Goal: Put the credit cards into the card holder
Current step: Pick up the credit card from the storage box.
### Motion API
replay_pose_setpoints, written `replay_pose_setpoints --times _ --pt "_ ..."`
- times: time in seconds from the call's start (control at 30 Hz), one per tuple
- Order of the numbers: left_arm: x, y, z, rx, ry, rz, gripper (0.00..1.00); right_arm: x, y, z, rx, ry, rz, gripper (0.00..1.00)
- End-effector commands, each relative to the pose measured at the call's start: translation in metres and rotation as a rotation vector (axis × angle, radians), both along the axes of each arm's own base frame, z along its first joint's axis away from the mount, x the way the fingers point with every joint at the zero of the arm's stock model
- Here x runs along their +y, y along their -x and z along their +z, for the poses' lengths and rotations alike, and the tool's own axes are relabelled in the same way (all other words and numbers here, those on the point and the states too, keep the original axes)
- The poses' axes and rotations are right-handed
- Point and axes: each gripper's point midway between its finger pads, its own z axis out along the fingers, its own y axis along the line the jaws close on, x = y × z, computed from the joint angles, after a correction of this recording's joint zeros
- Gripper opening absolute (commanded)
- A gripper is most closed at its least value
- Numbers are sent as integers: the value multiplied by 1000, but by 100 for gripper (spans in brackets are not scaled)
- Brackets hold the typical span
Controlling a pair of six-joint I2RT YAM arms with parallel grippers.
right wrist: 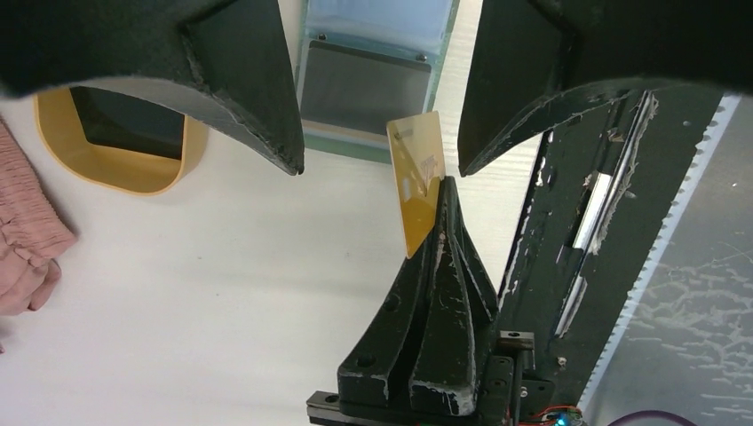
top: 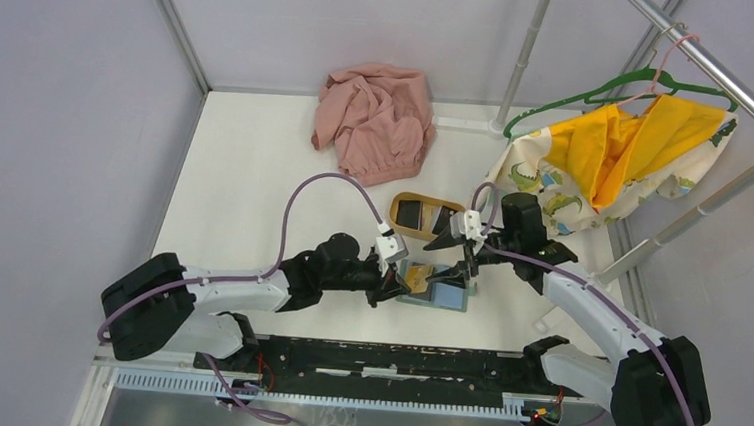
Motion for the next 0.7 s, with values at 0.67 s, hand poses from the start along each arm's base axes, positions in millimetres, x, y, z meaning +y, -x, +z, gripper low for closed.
replay_pose_setpoints --times 0.67 --pt "6 -6 25 -116 27 8 2 6 5 0 94 -28 45 32"
